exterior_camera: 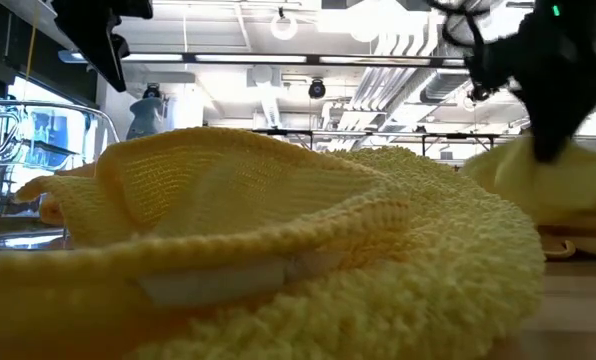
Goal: Sort microfiber towel by color & place in baskets
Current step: Put the yellow microfiber towel into the top transparent bin
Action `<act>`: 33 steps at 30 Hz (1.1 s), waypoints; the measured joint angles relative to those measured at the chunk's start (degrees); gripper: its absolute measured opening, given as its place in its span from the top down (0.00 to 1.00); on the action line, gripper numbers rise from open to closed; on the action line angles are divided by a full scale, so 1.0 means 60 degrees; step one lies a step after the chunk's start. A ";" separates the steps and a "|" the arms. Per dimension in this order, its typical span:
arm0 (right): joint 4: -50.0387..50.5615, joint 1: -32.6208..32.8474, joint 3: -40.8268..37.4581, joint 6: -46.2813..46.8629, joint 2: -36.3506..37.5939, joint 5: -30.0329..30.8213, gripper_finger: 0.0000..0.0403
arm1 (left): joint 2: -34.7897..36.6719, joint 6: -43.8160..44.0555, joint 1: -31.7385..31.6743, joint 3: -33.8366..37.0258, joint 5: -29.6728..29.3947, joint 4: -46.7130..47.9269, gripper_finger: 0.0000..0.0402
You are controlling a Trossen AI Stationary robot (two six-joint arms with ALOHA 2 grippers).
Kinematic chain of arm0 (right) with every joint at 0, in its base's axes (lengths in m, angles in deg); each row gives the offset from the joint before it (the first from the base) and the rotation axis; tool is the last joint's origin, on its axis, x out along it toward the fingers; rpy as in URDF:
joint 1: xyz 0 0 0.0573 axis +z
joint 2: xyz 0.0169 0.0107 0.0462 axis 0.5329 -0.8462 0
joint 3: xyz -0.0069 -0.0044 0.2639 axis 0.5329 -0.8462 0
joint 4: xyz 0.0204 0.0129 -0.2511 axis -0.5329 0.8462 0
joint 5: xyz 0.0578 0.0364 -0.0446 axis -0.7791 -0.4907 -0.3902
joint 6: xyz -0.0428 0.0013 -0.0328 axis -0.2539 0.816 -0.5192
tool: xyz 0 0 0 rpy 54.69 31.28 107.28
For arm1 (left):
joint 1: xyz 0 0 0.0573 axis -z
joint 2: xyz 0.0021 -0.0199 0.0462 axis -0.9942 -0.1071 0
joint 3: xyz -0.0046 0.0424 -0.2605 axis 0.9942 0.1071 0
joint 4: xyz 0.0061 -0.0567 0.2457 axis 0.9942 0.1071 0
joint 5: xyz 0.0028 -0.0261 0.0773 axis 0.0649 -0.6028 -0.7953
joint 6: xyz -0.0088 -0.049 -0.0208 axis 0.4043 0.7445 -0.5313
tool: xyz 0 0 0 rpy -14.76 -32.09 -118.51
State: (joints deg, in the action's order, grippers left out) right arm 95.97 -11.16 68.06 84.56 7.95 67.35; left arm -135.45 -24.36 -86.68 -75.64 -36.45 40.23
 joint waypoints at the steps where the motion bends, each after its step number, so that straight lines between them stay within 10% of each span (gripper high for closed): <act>1: 0.0344 0.0057 0.0432 0.0141 0.0000 0.0328 0.95 | 0.0000 -0.0124 0.0000 0.0000 -0.0030 -0.0033 0.63; 11: 0.1505 0.0109 0.4660 -0.1023 0.0004 0.4944 0.99 | 0.1194 -0.0899 -0.0004 0.1691 0.0453 -0.2927 0.63; 17: -0.0144 -0.1389 0.5857 -0.4647 0.0004 0.5587 1.00 | 0.2147 -0.0770 -0.0156 0.2455 0.0697 -0.3706 0.63; 25: -0.4458 -0.4717 0.5658 -0.9878 -0.0120 0.3037 1.00 | 0.2627 -0.0454 -0.0517 0.2523 0.0657 -0.4632 0.63; 33: -0.7049 -0.6984 0.5503 -1.1314 -0.1116 -0.0781 1.00 | 0.2626 0.0168 -0.0890 0.2523 0.0391 -0.5151 0.63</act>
State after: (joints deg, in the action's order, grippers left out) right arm 53.68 -53.07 101.08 16.68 1.25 62.67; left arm -119.69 -23.35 -92.02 -60.50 -34.10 9.32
